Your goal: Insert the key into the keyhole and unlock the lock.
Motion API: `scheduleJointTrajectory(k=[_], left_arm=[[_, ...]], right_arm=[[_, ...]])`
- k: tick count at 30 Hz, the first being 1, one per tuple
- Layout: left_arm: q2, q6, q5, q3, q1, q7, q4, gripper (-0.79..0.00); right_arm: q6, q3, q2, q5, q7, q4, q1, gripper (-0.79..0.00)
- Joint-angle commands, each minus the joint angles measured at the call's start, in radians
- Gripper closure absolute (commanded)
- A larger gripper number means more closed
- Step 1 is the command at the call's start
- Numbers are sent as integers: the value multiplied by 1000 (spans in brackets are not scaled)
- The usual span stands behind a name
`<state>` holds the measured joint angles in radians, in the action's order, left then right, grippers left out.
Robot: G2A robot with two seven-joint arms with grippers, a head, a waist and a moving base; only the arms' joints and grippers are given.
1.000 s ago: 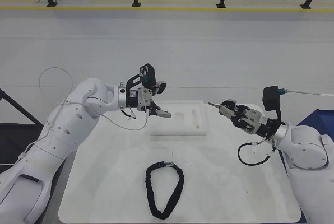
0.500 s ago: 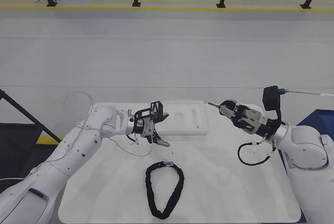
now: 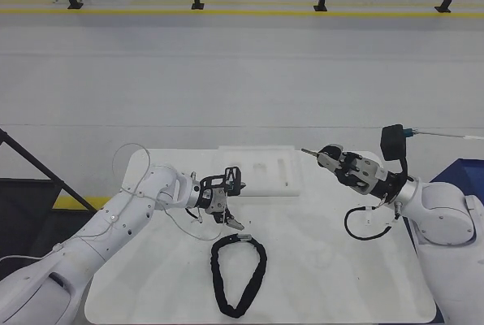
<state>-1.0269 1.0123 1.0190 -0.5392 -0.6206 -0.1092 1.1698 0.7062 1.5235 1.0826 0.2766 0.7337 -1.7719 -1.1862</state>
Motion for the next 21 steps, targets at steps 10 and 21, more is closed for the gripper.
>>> scheduleJointTrajectory(k=[10, 21], left_arm=[[0, -10, 0, -2, -2, 3, 2, -785], [-1, -28, 204, -2, -100, 218, -29, -785]], right_arm=[[0, 0, 0, 0, 0, 0, 0, 0], [0, 0, 0, 0, 0, 0, 0, 0]])
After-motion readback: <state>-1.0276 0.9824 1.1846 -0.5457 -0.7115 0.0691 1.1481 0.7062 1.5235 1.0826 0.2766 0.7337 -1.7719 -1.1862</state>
